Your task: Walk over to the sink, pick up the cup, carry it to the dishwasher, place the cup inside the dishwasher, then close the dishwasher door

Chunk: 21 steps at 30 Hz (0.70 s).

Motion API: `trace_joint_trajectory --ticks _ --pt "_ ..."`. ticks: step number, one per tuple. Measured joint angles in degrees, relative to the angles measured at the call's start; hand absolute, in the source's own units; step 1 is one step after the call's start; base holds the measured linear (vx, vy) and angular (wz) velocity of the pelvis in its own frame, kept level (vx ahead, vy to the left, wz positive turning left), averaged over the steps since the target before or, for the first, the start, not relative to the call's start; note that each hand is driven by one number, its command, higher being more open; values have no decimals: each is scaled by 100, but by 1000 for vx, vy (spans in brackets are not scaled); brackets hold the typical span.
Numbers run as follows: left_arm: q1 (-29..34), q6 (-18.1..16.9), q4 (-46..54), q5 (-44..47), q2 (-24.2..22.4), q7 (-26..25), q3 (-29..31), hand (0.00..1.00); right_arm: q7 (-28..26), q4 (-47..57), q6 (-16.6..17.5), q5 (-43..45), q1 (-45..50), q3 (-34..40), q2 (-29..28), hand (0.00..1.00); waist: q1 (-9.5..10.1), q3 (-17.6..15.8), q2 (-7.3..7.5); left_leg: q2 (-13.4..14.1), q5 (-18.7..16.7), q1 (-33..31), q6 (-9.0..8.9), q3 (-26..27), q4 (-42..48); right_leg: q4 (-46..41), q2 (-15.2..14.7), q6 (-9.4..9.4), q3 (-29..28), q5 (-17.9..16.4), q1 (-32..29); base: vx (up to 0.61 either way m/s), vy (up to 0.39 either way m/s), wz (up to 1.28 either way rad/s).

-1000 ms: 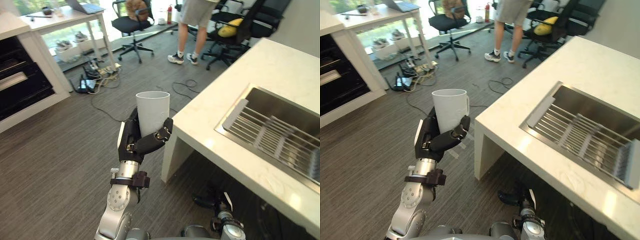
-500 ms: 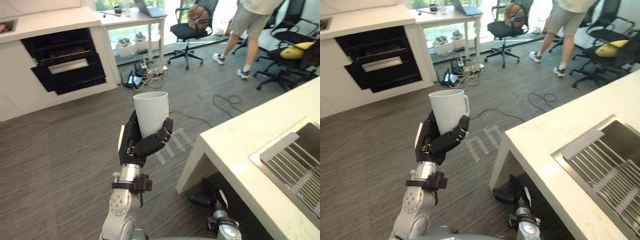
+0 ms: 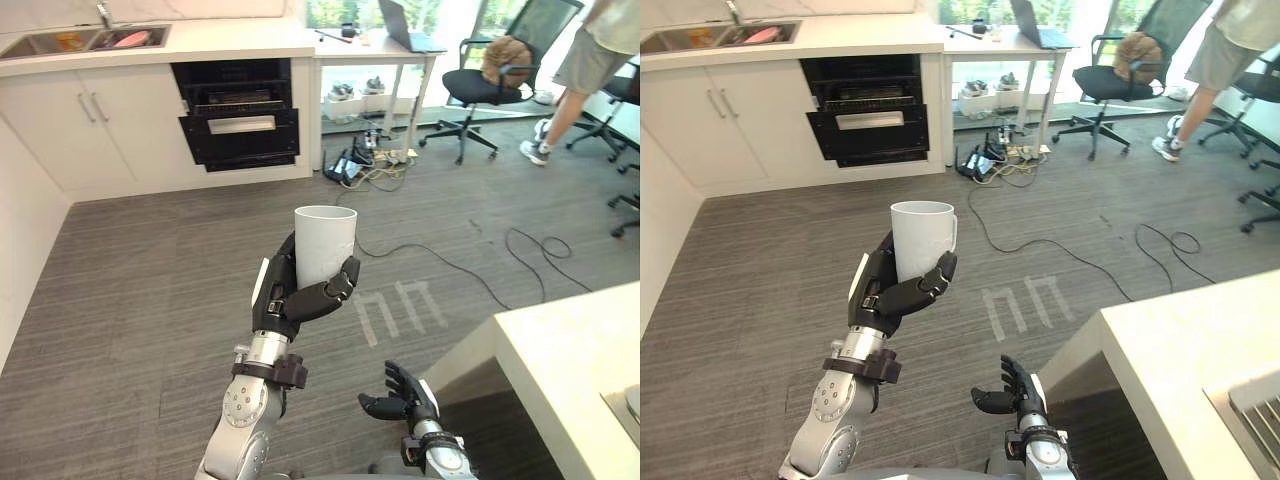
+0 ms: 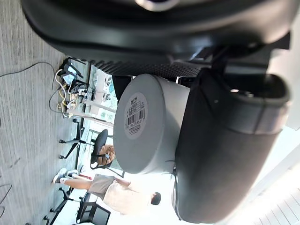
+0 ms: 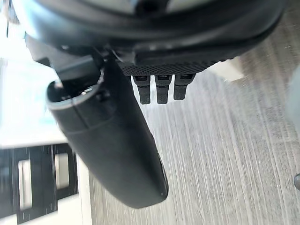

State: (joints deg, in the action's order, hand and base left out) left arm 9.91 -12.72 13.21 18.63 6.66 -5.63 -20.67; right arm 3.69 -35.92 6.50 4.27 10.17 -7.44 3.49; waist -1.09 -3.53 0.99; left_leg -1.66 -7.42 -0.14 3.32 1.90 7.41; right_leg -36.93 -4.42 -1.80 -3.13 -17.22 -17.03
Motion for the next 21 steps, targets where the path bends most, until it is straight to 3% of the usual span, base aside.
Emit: trace_joint_trajectory --ticks 1,3,4,5,6,7,11,13,15,21 --pt "1 -1 0 1 -1 7 -16 30 3 197 -1 -4 36 -28 23 90 5 -30 -48 58 -59 17 -126 -153 135 323 186 -60 -271 36 -106 236 -227 79" --pt "-2 -9 1 1 5 12 -19 30 9 556 4 -13 101 -99 58 90 -30 2 5 44 -276 -67 -286 -424 400 1102 241 -115 -581 348 -67 230 -240 83" --pt "0 -14 -26 3 -6 47 -19 30 20 728 30 -13 118 -168 95 90 -42 7 68 19 -495 -81 -394 -593 642 1236 190 -141 -513 994 21 270 -287 74" --pt "28 4 -78 9 -63 69 -75 30 14 820 36 -14 118 -191 159 90 8 33 -112 231 -649 -103 -533 -650 860 1246 324 -25 -275 905 158 301 -278 67" --pt "51 3 -77 10 -81 101 -91 30 14 875 37 -14 129 -195 205 90 23 40 -140 337 -695 -110 -587 -624 905 1310 383 17 -161 894 217 299 -262 56" --pt "53 3 -78 12 -126 146 -122 30 13 957 36 -20 123 -197 255 90 30 76 -259 483 -713 -126 -617 -600 972 1413 460 72 -10 901 336 212 -173 55" --pt "78 3 -76 67 -318 196 -92 30 85 1457 65 -121 259 -195 340 90 97 15 -294 916 -714 -321 -623 -75 1902 1892 674 198 369 960 1026 182 -185 40" --pt "69 1 -68 71 -337 215 -97 30 107 1502 126 -138 239 -188 380 90 135 33 -320 941 -675 -277 -623 95 1787 1909 671 205 386 956 1048 70 -36 14" --pt "62 4 -54 72 -316 292 -122 30 114 1485 135 -166 190 -158 396 90 110 30 -318 847 -543 -129 -779 115 1132 2100 572 247 500 972 1037 45 19 39" --pt "124 16 -58 94 -54 307 -73 30 106 1174 132 -235 188 -139 337 90 127 21 -309 641 -174 168 -733 109 284 2266 384 210 616 1068 1115 -35 41 26"
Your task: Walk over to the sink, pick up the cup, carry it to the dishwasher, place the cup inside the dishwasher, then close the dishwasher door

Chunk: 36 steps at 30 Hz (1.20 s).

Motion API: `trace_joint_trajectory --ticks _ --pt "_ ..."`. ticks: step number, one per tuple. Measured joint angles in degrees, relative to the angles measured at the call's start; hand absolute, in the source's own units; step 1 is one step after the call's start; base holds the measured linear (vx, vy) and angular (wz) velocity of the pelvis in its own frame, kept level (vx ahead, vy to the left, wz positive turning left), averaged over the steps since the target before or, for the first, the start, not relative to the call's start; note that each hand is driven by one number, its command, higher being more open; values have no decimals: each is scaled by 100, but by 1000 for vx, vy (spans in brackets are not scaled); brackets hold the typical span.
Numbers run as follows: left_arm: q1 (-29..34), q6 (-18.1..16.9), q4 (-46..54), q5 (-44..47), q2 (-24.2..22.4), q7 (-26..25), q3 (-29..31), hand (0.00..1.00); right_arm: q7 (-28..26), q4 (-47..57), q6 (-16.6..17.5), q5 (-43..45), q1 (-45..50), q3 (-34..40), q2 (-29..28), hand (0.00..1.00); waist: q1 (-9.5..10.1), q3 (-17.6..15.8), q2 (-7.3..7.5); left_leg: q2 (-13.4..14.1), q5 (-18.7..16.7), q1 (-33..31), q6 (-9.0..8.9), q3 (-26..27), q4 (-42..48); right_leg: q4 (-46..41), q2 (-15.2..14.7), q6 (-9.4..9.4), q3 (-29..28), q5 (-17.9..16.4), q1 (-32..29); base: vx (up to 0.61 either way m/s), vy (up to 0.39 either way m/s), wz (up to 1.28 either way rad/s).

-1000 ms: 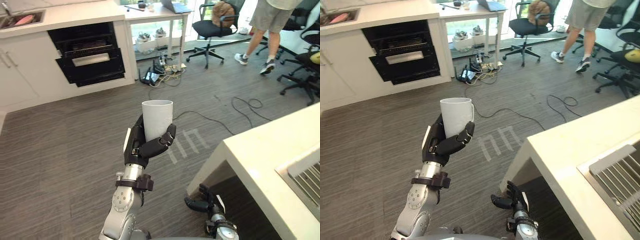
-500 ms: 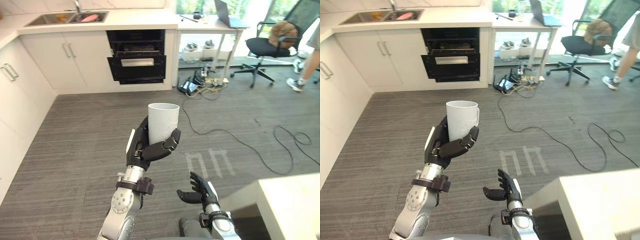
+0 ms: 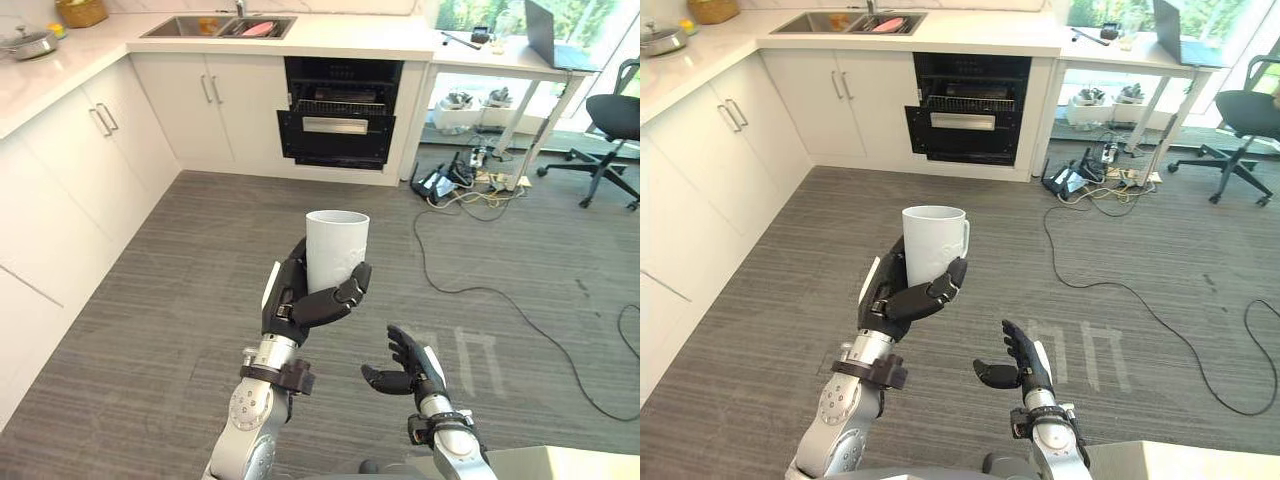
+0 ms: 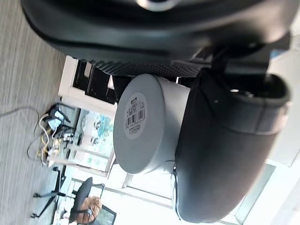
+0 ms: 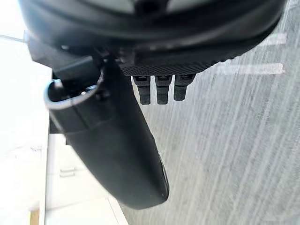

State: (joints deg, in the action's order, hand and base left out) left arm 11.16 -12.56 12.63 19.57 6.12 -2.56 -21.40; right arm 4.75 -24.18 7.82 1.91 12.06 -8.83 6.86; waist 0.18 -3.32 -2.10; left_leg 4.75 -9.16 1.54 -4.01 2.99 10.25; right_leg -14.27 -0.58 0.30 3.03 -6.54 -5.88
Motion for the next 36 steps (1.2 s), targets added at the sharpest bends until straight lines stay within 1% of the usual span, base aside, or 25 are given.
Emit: trace_joint_trajectory --ticks 5,11,12,15,19,21,22,24,26,29,32,34,35,36 --pt "185 0 -10 -6 57 43 9 30 -10 -214 1 -104 -12 9 -33 90 -1 -5 9 -14 133 107 88 55 -321 191 31 -3 -93 186 29 -115 16 -3" --pt "201 9 -193 -36 69 75 41 30 -112 -421 -4 -108 -10 6 -18 90 -22 -2 17 -36 222 107 100 78 -376 239 22 -30 -121 314 27 -81 -1 -3" --pt "201 23 -202 -37 60 77 300 30 -182 -664 -4 -108 -90 -52 -14 90 -105 207 221 -129 286 108 127 -11 -426 209 -9 -60 -96 345 16 0 0 0" --pt "201 24 -202 -37 60 77 300 30 -182 -664 -4 -108 -90 -52 -14 90 -107 207 220 -129 286 108 127 -9 -426 209 -8 -60 -99 345 13 0 0 -2" --pt "202 23 -210 -37 32 71 355 30 -194 -674 -3 -105 -105 -49 -18 90 -113 215 219 -83 282 90 122 166 -427 223 46 -54 -264 384 -101 -1 -6 -21" --pt "163 25 -358 -37 -69 60 360 30 -131 -727 -11 -82 13 70 -15 90 -235 222 216 -68 288 -55 123 120 -408 453 19 -57 -193 508 -105 -5 13 7" --pt "151 28 -427 -37 -93 51 359 30 -110 -764 -24 -80 19 100 -17 90 -256 223 210 -62 292 -79 124 101 -404 497 18 -57 -173 530 -103 12 6 12" --pt "78 132 -754 -37 -112 21 362 30 -43 -918 -83 39 22 244 -26 90 -281 231 189 -43 319 -124 118 51 -407 817 27 -56 -83 693 3 30 0 11" --pt "67 237 -898 -37 -146 -28 385 30 14 -921 -91 146 51 357 -37 90 -281 228 187 -48 330 -215 111 -34 -381 862 16 -57 -22 707 -16 8 0 22" --pt "69 343 -931 -35 -155 -127 400 30 76 -919 -100 316 21 573 -38 90 -228 207 167 -97 380 -309 111 -154 -409 781 -5 -67 95 649 -52 -6 -10 30" --pt "68 351 -906 -34 -161 -153 407 30 193 -863 -100 363 -4 742 -38 90 -215 147 141 -182 391 -322 113 -512 -376 386 -130 -81 439 313 -57 -16 -33 56" --pt "67 350 -880 -32 -166 -203 408 30 234 -779 -98 363 -15 744 -38 90 -85 117 138 -215 316 -411 95 -659 -218 74 -200 -105 578 75 -139 -19 -36 46" --pt "69 350 -864 -29 -173 -217 410 30 247 -728 -98 363 -21 744 -39 90 -73 75 123 -227 270 -445 89 -722 -124 -2 -219 -89 632 8 -137 -13 -35 44" --pt "71 350 -856 -27 -195 -230 458 30 257 -644 -95 362 -36 738 -41 90 -16 22 79 -236 133 -536 58 -829 101 -147 -261 -23 718 -154 -137 -4 -16 44"
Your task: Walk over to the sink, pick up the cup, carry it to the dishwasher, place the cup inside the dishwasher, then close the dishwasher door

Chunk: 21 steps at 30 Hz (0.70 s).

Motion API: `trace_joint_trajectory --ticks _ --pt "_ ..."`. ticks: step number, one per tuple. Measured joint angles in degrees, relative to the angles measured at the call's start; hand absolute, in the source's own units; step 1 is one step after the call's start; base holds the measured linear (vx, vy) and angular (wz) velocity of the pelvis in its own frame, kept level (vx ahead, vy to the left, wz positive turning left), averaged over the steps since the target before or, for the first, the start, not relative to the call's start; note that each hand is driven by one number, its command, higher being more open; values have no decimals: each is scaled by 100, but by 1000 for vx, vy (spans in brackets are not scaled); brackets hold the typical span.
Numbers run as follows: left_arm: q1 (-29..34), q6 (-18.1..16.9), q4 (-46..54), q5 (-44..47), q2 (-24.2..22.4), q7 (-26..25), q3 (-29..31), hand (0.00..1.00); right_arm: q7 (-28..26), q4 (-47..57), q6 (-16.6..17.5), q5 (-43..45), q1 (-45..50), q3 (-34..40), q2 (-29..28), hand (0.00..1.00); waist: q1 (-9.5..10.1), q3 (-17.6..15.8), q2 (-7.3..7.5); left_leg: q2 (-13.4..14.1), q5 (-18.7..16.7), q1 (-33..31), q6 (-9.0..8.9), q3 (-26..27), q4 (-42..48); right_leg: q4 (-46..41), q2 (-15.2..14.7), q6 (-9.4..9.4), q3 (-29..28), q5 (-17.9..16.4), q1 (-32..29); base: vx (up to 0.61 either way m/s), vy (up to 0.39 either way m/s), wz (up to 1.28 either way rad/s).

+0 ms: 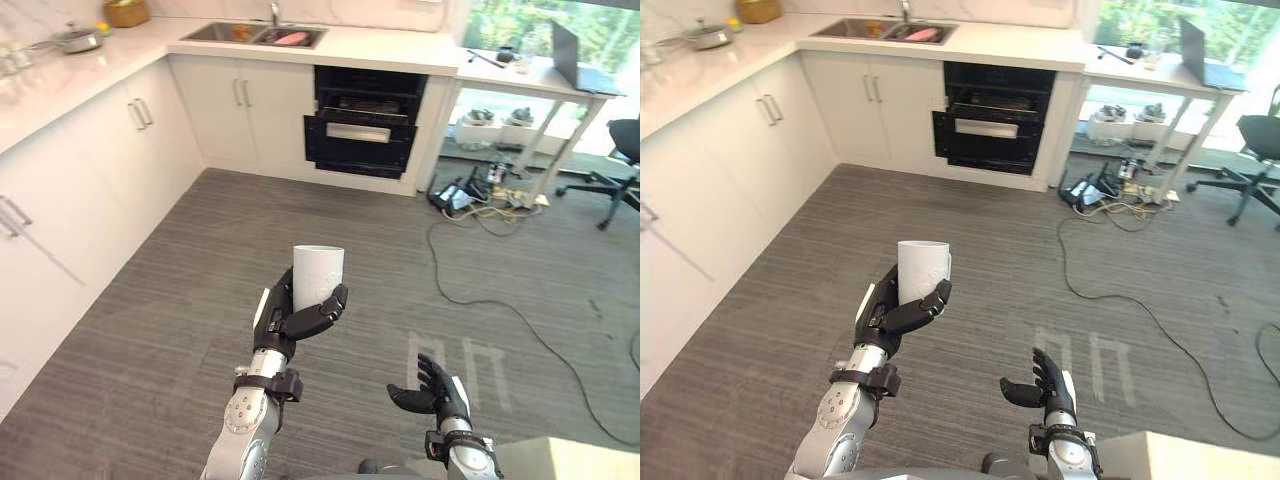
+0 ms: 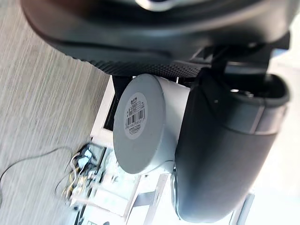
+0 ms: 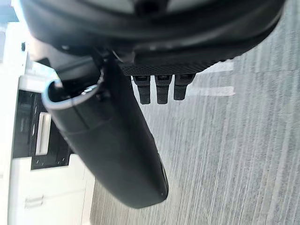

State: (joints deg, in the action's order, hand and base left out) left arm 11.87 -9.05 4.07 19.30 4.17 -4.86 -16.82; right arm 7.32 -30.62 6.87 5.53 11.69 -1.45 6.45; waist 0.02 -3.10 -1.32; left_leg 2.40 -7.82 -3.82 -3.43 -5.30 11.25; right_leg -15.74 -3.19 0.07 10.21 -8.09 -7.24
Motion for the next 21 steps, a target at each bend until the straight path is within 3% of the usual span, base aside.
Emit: trace_joint_trajectory --ticks 2,5,7,13,15,17,18,20,21 --pt "4 0 2 6 -74 -14 94 30 16 56 1 -1 -61 0 -1 90 76 -51 -65 63 -213 -144 -66 20 335 -94 -9 33 129 -125 28 12 -15 46" --pt "3 -1 38 31 -147 -13 210 30 87 79 1 -5 -214 4 32 90 51 -167 -67 270 -211 -533 -80 911 917 -195 -209 56 484 -307 181 42 15 65" --pt "13 -8 98 30 -200 -5 226 30 142 195 2 -10 -257 17 154 90 92 -177 -122 271 -118 -712 181 1412 894 -463 -374 -82 602 -521 136 84 62 42" --pt "81 -10 254 27 -191 -23 541 30 144 279 0 -65 -697 -2 25 90 225 -211 -68 -9 -685 -739 344 1463 1271 -857 -736 -487 545 -878 107 209 109 2" --pt "148 -7 261 24 -190 -17 490 30 131 279 -5 -138 -709 -12 16 90 198 -214 -56 -176 -878 -453 413 1446 1227 -1578 -966 -557 308 -964 38 254 137 12" --pt "201 1 454 7 -89 -12 413 30 106 280 -10 -180 -713 -49 -47 90 161 -291 122 -422 -953 -37 519 1375 985 -2881 -1205 -545 -54 -790 -372 329 143 26" --pt "212 -6 517 -13 13 -6 352 30 63 264 -33 -257 -686 -73 -64 90 102 -313 137 -424 -999 176 570 1272 869 -3607 -1179 -360 -288 -565 -712 375 106 33" --pt "210 -6 521 -14 96 -10 342 30 3 266 -45 -306 -667 -144 -75 90 35 -323 94 -331 -1020 428 555 1120 672 -3753 -892 -245 -451 -883 -961 328 17 35" --pt "189 -9 523 -14 135 -11 346 30 -24 272 -45 -349 -665 -164 -100 90 -22 -328 84 -244 -1025 600 542 1001 493 -3562 -611 -184 -496 -1038 -1225 355 -37 48"
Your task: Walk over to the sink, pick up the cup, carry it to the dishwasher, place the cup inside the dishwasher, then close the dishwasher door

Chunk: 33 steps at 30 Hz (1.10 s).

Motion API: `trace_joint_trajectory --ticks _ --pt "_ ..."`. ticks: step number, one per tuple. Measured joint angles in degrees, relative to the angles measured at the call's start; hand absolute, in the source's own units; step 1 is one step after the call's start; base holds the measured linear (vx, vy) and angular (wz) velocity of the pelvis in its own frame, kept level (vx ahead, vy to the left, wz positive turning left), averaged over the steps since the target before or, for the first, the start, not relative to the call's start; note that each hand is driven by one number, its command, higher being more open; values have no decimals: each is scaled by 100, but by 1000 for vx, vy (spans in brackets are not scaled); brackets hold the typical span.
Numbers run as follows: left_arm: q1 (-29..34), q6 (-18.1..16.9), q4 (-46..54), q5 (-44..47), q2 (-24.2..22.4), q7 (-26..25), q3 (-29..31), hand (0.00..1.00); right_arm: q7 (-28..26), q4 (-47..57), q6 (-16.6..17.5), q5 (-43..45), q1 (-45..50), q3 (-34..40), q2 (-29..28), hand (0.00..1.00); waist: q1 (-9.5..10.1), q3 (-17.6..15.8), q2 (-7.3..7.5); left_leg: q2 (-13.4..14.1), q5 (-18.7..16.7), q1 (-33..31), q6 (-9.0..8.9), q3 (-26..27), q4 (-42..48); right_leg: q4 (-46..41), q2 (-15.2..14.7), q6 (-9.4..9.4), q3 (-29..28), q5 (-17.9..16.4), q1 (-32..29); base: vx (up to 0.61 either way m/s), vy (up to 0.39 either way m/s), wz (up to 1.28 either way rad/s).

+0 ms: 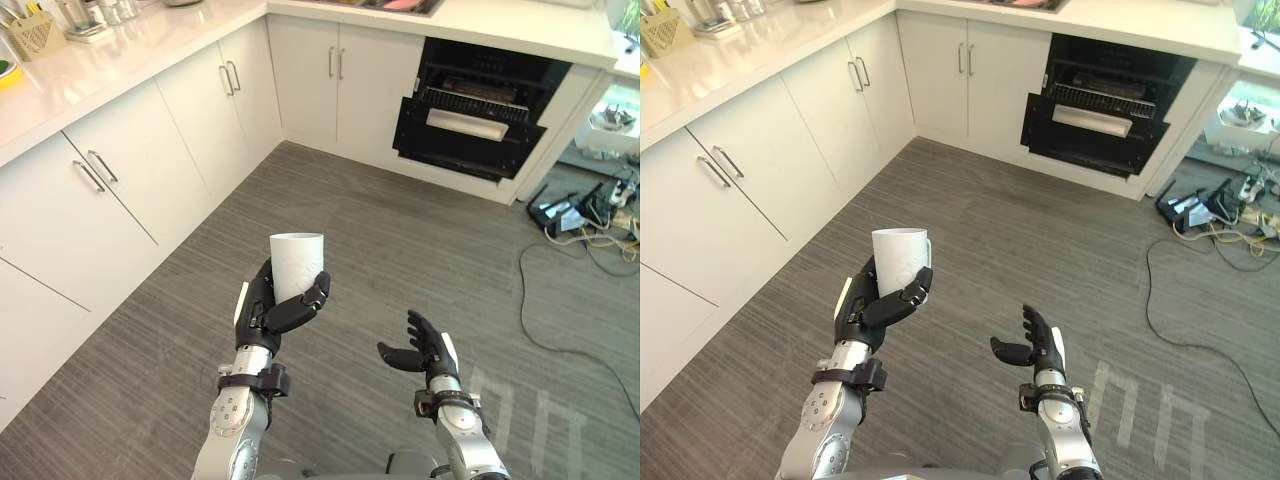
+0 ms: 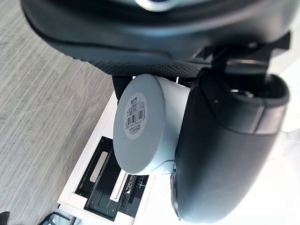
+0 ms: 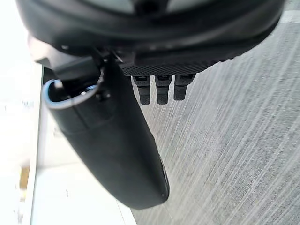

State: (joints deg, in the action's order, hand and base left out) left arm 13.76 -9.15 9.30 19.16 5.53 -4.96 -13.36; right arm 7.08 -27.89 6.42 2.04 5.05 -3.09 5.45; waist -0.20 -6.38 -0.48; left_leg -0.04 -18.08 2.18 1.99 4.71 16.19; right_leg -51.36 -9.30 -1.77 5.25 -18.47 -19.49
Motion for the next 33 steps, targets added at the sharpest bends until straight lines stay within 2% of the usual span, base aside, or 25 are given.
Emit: trace_joint_trajectory --ticks 3,5,6,7,8,10,11,12,14,16,17,19,20,21,22,24,25,26,27,28,29,30,31,32,33 --pt "-23 0 -6 -1 0 1 -65 30 -28 72 -7 3 6 -2 17 90 -142 -59 -95 291 -53 363 -91 -341 -234 994 639 -27 -174 68 -682 451 -124 60" --pt "-32 -4 -7 -15 5 5 -113 30 -18 266 -14 2 91 -5 55 90 -237 -25 -26 285 -169 504 -293 -465 -157 2415 767 -86 -495 969 -727 474 -171 86" --pt "-68 -11 -106 -20 -32 21 -178 30 -9 394 -1 1 212 -19 143 90 -256 -12 -164 390 -388 691 -558 -582 -65 2266 796 67 -444 1656 -627 537 -186 55" --pt "-60 0 -155 -22 -166 19 -204 30 -13 389 -23 1 193 -17 241 90 -165 46 -363 633 -365 695 -616 -613 70 2106 927 207 -307 1454 -570 531 -189 43" --pt "-96 0 -164 -23 -176 20 -219 30 -14 410 -24 2 181 -16 242 90 -165 48 -370 648 -299 666 -696 -651 200 2060 943 237 -238 1346 -533 503 -202 31" --pt "-172 11 -212 -34 -251 28 -221 30 -14 621 -85 2 323 -50 219 90 -154 6 -412 854 -53 344 -885 -759 1320 2179 1053 380 6 1133 -99 415 -206 44" --pt "-133 11 -203 -34 -311 39 -219 30 3 943 -89 5 556 -168 187 90 -101 -38 -435 1040 333 -108 -894 -758 2630 2419 1144 472 102 1062 371 389 -183 29" --pt "-92 10 -176 -31 -361 63 -232 30 5 1285 -87 8 768 -252 175 90 -26 -57 -436 1211 391 -547 -890 -646 3691 2677 1234 516 132 1024 805 357 -163 20" --pt "56 7 50 -20 -389 76 -275 30 35 1703 -39 12 908 -332 125 90 68 -70 -418 1415 257 -1162 -663 -352 4398 2984 1299 625 137 848 1275 291 -121 8" --pt "204 3 252 -6 -412 163 -281 30 61 1830 1 44 880 -355 75 90 119 -75 -410 1457 27 -1655 -494 -109 4178 3113 1311 637 113 707 1548 251 -34 5" --pt "272 -5 285 -5 -428 188 -278 30 64 1822 1 61 851 -353 74 90 182 -60 -428 1345 -60 -1861 -406 -27 3661 3203 1305 617 63 643 1705 216 85 -12" --pt "367 -3 285 -4 -446 197 -257 30 54 1708 6 61 770 -339 107 90 280 -40 -423 951 -58 -2063 -478 -143 2344 3379 1228 561 -62 602 1851 212 122 -22" --pt "394 0 282 -5 -443 203 -224 30 53 1577 8 62 688 -332 114 90 297 -42 -413 740 171 -2150 -517 -303 1656 3473 1182 527 -135 584 1888 239 169 -40" --pt "411 5 236 -7 -411 212 -138 30 54 1333 8 62 574 -309 110 90 373 -35 -343 529 708 -2137 -524 -336 1136 3557 1058 446 -291 541 1958 348 231 -48" --pt "412 8 190 -9 -412 213 -48 30 60 1176 7 62 554 -264 97 90 400 13 -313 359 1386 -2008 -425 -281 691 3627 926 298 -419 469 1998 469 289 -40" --pt "316 9 179 -9 -433 187 76 30 54 919 -22 64 401 -210 84 90 334 -21 -252 213 1207 -2006 -150 -118 974 3653 762 85 -741 501 2062 513 306 -17" --pt "293 14 175 -10 -418 145 140 30 42 821 -54 60 352 -201 53 90 353 -64 -171 205 1000 -2255 -172 91 1639 3641 702 32 -1011 483 2185 397 274 -20" --pt "305 12 172 -13 -404 142 148 30 48 811 -58 60 367 -196 18 90 375 -49 -139 187 780 -2298 -216 178 1695 3579 657 -37 -1077 439 2208 350 257 -42" --pt "364 -3 192 -17 -389 143 137 30 52 804 -51 56 362 -187 41 90 398 -12 -181 238 723 -2062 46 294 1251 3065 670 -376 -1157 200 2110 302 206 -44" --pt "372 22 142 -19 -285 114 139 30 53 733 -61 52 337 -166 -41 90 367 49 24 60 542 -1884 116 427 1282 2107 519 -728 -1282 -13 1773 322 193 -36" --pt "380 35 142 -21 -225 110 134 30 49 738 -60 48 336 -164 -71 90 318 50 73 -10 462 -1786 150 444 1273 1571 466 -937 -1287 27 1582 349 185 -8" --pt "383 41 145 -39 -106 110 107 30 43 730 -61 28 335 -161 -137 90 234 -6 167 -149 304 -1473 247 451 1171 574 347 -1204 -1269 285 1250 395 163 6" --pt "418 65 144 -86 -65 104 81 30 36 694 -63 5 358 -168 -177 90 180 1 165 -180 166 -1160 299 458 1102 -153 316 -1006 -1182 278 971 403 153 1" --pt "439 65 148 -98 -70 103 60 30 29 692 -64 2 376 -168 -191 90 162 7 154 -179 107 -1004 332 466 1036 -361 321 -899 -1093 233 837 401 125 -1" --pt "442 64 183 -112 -78 102 21 30 28 731 -63 -1 408 -171 -236 90 160 8 151 -176 22 -684 340 456 842 -545 327 -643 -878 91 562 333 83 -3"
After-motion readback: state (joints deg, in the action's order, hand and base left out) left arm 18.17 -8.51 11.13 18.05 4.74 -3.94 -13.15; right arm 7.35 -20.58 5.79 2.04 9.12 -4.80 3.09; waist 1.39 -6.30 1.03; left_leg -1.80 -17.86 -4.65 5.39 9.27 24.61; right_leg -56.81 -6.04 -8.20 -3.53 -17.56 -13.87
